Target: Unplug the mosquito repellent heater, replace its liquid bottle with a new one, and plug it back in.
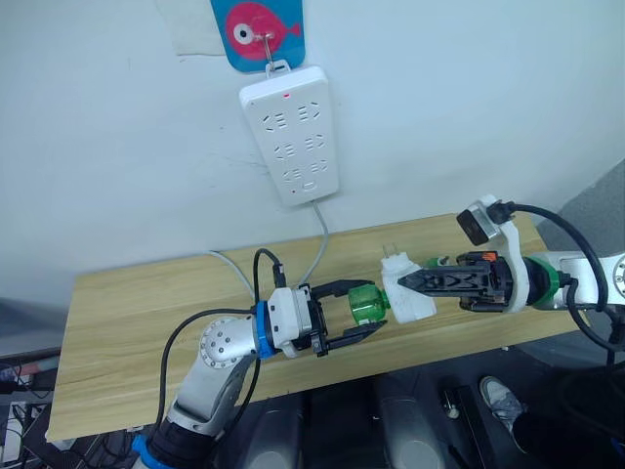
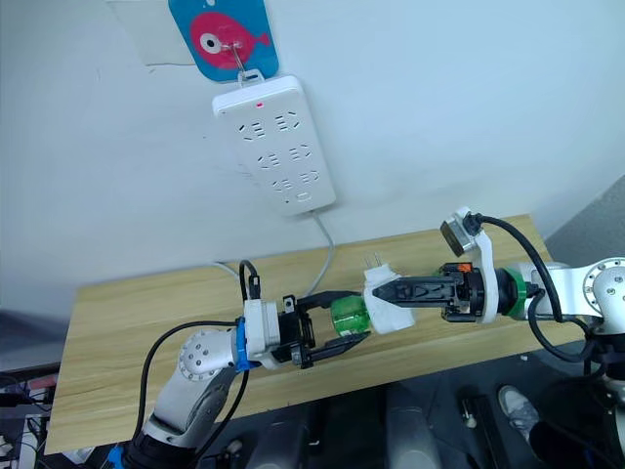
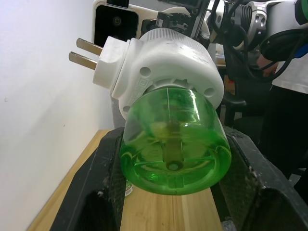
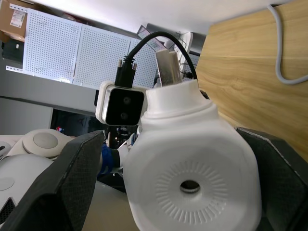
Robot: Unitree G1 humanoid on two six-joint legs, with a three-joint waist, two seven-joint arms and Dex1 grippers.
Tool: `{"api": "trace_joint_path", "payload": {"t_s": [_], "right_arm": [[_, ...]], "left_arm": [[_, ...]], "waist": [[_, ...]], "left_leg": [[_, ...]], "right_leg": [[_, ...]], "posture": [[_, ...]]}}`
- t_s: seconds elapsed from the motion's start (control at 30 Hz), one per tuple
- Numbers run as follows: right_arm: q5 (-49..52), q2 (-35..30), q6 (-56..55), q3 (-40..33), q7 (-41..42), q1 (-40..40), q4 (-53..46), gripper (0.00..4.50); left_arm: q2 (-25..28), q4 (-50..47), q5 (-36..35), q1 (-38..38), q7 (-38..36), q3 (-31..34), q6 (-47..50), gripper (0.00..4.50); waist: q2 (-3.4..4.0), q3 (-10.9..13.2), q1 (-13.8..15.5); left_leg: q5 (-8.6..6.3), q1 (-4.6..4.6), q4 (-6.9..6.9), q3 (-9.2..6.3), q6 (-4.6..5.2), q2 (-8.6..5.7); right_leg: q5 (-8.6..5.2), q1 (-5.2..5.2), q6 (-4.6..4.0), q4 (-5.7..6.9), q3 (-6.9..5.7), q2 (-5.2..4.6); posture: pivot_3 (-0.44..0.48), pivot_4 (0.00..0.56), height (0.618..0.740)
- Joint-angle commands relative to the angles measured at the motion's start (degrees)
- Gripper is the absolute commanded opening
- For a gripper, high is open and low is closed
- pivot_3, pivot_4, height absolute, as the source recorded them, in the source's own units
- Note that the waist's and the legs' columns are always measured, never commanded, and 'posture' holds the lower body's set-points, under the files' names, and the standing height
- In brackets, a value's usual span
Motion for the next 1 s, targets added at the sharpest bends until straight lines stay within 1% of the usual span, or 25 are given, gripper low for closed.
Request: {"api": "trace_joint_path", "payload": {"t_s": [0.03,0.17,0.3,0.47,0.73,1.0], "right_arm": [[2.0,0.0,-0.6,-0.4,0.8,1.5,-3.0,4.48],[2.0,0.1,-0.7,-0.5,-0.1,2.1,-2.3,4.48],[2.0,-1.3,0.4,-1.0,1.5,2.7,-1.1,4.48],[2.0,-2.2,0.3,-0.3,1.4,2.4,-2.0,4.48],[2.0,-5.4,1.9,0.1,5.1,2.2,-1.4,4.48],[2.0,-9.0,2.0,1.3,9.6,3.4,-3.3,4.48]], "left_arm": [[0.0,-1.6,0.0,0.4,0.5,0.0,-0.5,2.25],[0.2,-1.5,-0.3,0.3,0.4,0.3,-0.3,2.25],[0.5,-1.5,-0.4,0.6,0.5,0.5,-0.2,2.25],[0.7,-1.6,-0.3,0.8,0.6,0.2,-0.2,2.25],[0.6,-1.0,-0.3,0.3,0.4,0.3,-0.3,2.25],[0.4,-1.2,-0.3,0.1,1.0,0.3,0.0,2.25]], "waist": [[0.00,0.0,0.0],[0.00,0.0,0.0],[0.00,0.0,0.0],[0.00,0.0,0.0],[0.00,0.0,0.0],[0.00,0.0,0.0]], "left_leg": [[0.00,0.00,0.00,0.00,0.00,0.00],[0.00,0.00,0.00,0.02,0.00,0.00],[0.00,0.00,0.00,0.01,0.00,0.00],[0.00,0.00,0.00,0.01,0.00,0.00],[0.00,0.00,0.00,0.01,0.00,0.00],[0.00,0.00,0.00,0.02,0.00,0.00]], "right_leg": [[0.00,0.00,0.00,0.00,0.00,0.00],[0.00,0.00,0.00,0.00,0.01,0.00],[0.00,0.00,0.00,0.01,0.00,0.00],[0.00,0.00,0.00,0.00,0.00,0.00],[0.00,0.00,0.00,-0.01,-0.01,0.00],[0.00,0.00,0.00,0.00,0.00,0.00]], "posture": [[-0.068,0.334,0.740],[-0.067,0.335,0.740],[-0.065,0.332,0.740],[-0.070,0.331,0.740],[-0.072,0.333,0.740],[-0.076,0.338,0.740]]}}
